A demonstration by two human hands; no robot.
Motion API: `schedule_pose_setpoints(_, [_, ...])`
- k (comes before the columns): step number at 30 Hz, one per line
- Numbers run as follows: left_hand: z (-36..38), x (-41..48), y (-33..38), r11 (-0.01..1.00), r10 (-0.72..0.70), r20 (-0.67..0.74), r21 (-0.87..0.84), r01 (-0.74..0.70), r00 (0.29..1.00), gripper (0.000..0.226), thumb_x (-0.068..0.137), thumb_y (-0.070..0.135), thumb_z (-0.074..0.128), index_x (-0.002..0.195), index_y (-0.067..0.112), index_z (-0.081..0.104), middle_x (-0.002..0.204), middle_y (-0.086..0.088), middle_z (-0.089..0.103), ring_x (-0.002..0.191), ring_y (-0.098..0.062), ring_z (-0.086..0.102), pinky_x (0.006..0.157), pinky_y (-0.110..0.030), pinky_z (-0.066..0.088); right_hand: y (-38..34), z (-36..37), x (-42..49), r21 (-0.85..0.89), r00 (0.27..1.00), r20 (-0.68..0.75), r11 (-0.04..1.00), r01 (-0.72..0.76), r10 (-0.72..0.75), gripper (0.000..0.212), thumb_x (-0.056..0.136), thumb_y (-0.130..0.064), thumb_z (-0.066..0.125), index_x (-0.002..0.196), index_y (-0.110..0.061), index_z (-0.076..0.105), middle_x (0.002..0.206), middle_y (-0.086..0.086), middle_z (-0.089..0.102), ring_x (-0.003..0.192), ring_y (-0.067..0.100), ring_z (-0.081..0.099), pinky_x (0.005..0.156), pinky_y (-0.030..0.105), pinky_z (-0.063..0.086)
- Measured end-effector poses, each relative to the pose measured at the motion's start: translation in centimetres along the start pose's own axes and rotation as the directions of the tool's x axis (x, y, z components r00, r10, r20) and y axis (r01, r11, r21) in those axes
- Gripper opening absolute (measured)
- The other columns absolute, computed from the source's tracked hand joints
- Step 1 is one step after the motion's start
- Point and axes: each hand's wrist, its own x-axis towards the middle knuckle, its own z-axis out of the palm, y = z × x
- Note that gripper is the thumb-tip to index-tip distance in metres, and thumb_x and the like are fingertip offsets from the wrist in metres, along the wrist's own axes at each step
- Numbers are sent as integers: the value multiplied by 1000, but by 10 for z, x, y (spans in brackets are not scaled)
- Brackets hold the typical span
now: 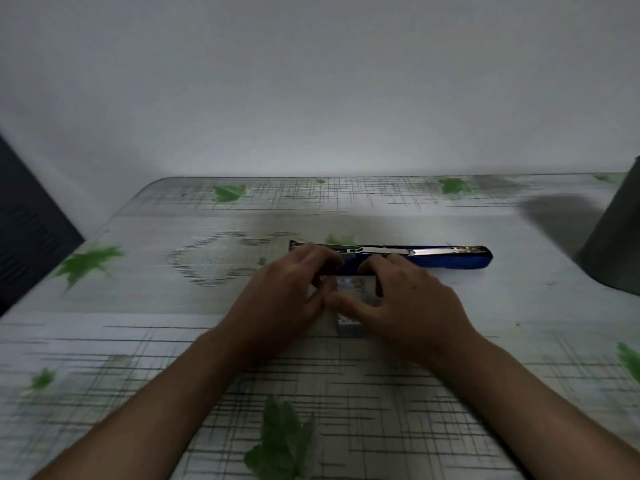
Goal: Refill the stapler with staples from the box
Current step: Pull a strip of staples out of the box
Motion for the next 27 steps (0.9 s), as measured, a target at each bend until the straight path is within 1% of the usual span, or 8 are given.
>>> schedule_pose_setpoints(3, [4,-2,-5,999,23,68,36,-25,997,23,94,35,43,113,28,53,109,10,59,86,-7,57,72,-33,52,-6,4,-5,-54,999,40,998,12,-10,78,59,-93,24,107,-35,44,96,-12,47,74,9,49,55,28,42])
schedule_pose_setpoints(5, [4,-5,-8,999,17,72,26,-19,997,24,94,35,42,114,28,53,109,11,58,85,-2,53,73,-29,50,-6,7,-7,-76,997,72,997,24,-18,76,61,-89,28,113,-35,39,99,-11,45,75,10,48,57,28,42])
schedule_pose_setpoints(9, [5,-7,-9,1000,2,79,3,-2,997,25,91,33,50,116,27,53,109,14,54,83,-1,53,74,-25,48,-4,7,-7,-31,996,87,999,39,-36,62,72,-69,39,125,-36,36,108,-9,46,84,14,54,67,35,52])
schedule_pose_setpoints(14, [4,-7,-8,1000,-10,98,-29,13,995,39,88,41,54,125,27,52,119,11,56,103,-3,53,87,-24,48,7,-4,-2,73,985,88,987,141,-147,57,79,-52,53,131,-30,44,118,-10,53,93,13,58,74,34,54])
schedule_pose_setpoints(16, [4,-8,-9,999,-20,105,-37,24,994,45,87,41,58,129,28,50,123,11,55,108,-4,53,92,-25,47,13,-10,0,141,980,67,974,177,-188,53,79,-46,59,127,-28,51,118,-11,56,96,8,58,79,27,53])
schedule_pose_setpoints(18, [4,-8,-10,999,-24,114,-38,28,993,51,86,44,59,133,28,49,126,11,55,111,-3,52,95,-25,45,18,-13,-1,202,975,29,956,212,-222,48,78,-38,67,123,-26,55,115,-14,58,95,-3,55,80,9,44])
schedule_pose_setpoints(20, [4,-8,-11,999,-24,124,-43,29,992,53,85,45,59,134,26,49,125,11,57,111,-3,51,95,-24,44,20,-15,-2,238,971,17,944,229,-240,46,77,-33,70,121,-26,57,111,-17,58,90,-14,51,77,0,36])
schedule_pose_setpoints(27, [3,-7,-11,999,-25,115,-21,28,993,45,83,48,64,122,27,58,113,11,60,102,-3,50,90,-21,42,25,-16,-2,233,980,22,954,189,-199,44,75,-30,75,117,-22,63,99,-22,57,77,-27,47,67,-5,32])
